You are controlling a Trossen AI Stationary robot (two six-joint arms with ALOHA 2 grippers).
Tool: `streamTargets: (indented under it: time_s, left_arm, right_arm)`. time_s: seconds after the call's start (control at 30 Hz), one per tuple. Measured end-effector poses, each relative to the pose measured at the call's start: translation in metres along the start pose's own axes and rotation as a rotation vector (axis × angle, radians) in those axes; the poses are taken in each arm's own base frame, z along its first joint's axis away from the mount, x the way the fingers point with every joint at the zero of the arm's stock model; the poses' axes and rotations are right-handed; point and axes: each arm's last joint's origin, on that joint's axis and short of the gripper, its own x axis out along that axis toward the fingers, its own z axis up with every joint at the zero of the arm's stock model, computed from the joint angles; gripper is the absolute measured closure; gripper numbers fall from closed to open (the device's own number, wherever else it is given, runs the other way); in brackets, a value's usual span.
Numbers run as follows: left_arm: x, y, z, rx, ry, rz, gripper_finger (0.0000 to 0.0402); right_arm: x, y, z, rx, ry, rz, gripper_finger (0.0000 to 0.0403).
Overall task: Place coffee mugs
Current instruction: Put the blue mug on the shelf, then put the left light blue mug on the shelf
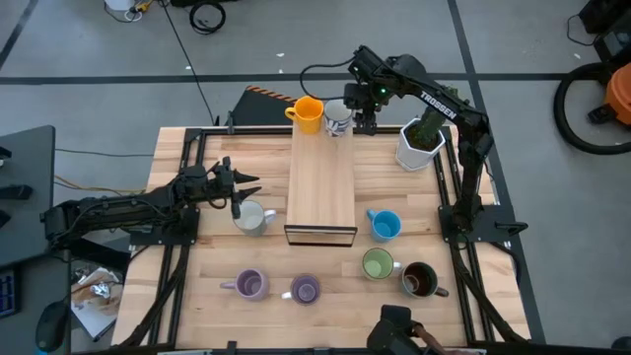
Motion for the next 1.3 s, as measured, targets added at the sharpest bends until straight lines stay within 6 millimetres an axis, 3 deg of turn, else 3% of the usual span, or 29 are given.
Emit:
streamTargets:
  time_s: [0.33,0.57,0.73,0.83,1.07,1.3]
  left_arm:
    - [0.000,0.000,-0.001,0.000,0.006,-0.001,0.0260]
    - [0.000,0.000,0.000,0.016,0.009,0.006,0.0260]
    - [0.001,0.002,0.011,-0.041,0.068,0.016,0.0260]
    - [0.001,0.001,0.018,-0.066,0.145,0.024,0.0260]
    - [0.000,-0.026,0.026,-0.109,0.178,-0.064,0.0260]
    - [-0.011,-0.054,0.035,-0.068,0.207,0.091,0.0260]
  right_arm:
    - [-0.008,0.001,-0.002,0.003,-0.008,-0.006,0.0143]
    - [-0.054,0.011,-0.015,0.023,-0.072,-0.095,0.0133]
    - [-0.097,0.026,-0.034,0.137,-0.131,-0.120,0.0136]
    - [-0.110,0.036,-0.047,0.196,-0.154,-0.109,0.0139]
    - [-0.095,0.072,-0.078,0.232,-0.215,-0.099,0.0148]
    - [-0.086,0.106,-0.105,0.189,-0.315,-0.158,0.0151]
